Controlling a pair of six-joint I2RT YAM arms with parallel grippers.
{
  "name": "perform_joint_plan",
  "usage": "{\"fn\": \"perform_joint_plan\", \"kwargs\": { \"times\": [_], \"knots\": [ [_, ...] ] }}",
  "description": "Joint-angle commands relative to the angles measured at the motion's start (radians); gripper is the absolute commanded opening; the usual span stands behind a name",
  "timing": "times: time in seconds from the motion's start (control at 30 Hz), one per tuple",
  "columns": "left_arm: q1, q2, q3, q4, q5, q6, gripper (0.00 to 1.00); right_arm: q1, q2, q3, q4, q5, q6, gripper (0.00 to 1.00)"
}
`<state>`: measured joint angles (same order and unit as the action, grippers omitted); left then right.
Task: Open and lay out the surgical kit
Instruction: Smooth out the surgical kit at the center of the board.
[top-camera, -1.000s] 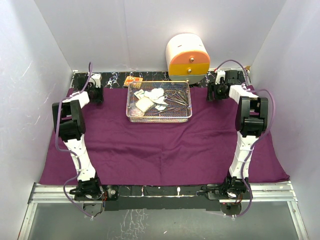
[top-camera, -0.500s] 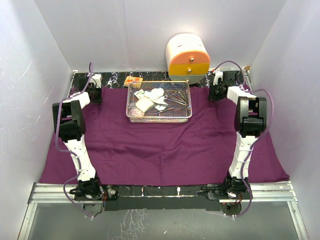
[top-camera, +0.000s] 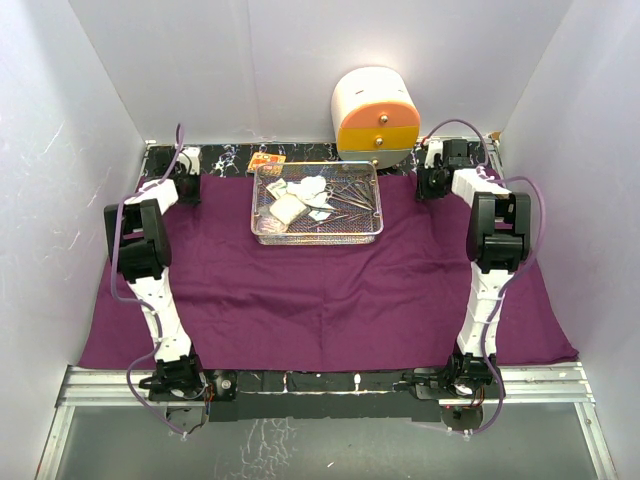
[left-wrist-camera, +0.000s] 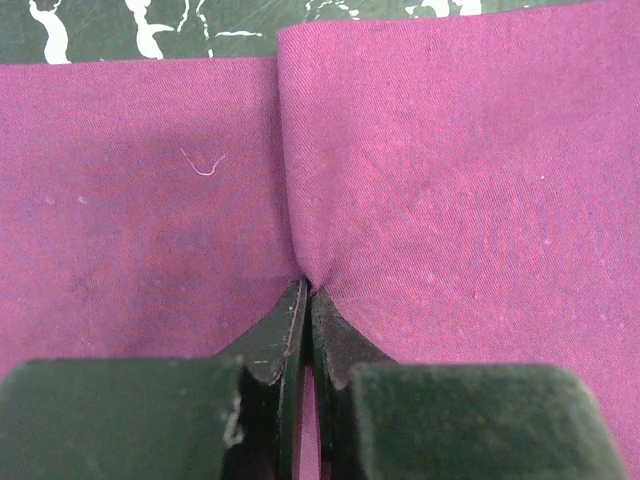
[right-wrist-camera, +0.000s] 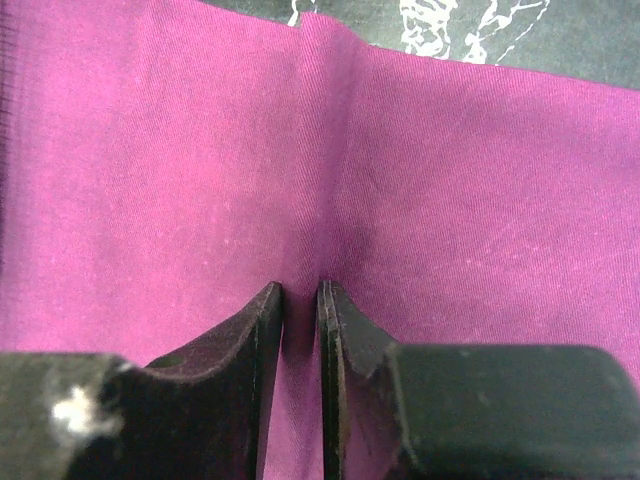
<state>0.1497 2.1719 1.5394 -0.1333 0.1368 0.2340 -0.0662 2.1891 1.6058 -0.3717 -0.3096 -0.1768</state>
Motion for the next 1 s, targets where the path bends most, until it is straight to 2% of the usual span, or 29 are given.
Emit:
{"fn": "perform_joint_plan", "kwargs": {
  "times": [0.0, 0.3, 0.63, 0.97],
  "knots": [
    [0.067, 0.058, -0.011, -0.127, -0.112, 0.027, 0.0, 0.006, 0.061, 0.03, -0.072, 0.05, -0.004, 0.21],
    [0.076, 0.078, 0.017, -0.133, -0.096, 0.026, 0.0, 0.005, 0.076, 0.059, -0.084, 0.054, -0.006, 0.2],
    [0.076, 0.127, 0.076, -0.15, -0.075, 0.014, 0.0, 0.006, 0.141, 0.131, -0.085, 0.119, -0.002, 0.01],
    [0.076, 0.156, 0.138, -0.167, -0.068, -0.003, 0.0, -0.022, 0.164, 0.172, -0.1, 0.178, -0.012, 0.0]
  ]
}}
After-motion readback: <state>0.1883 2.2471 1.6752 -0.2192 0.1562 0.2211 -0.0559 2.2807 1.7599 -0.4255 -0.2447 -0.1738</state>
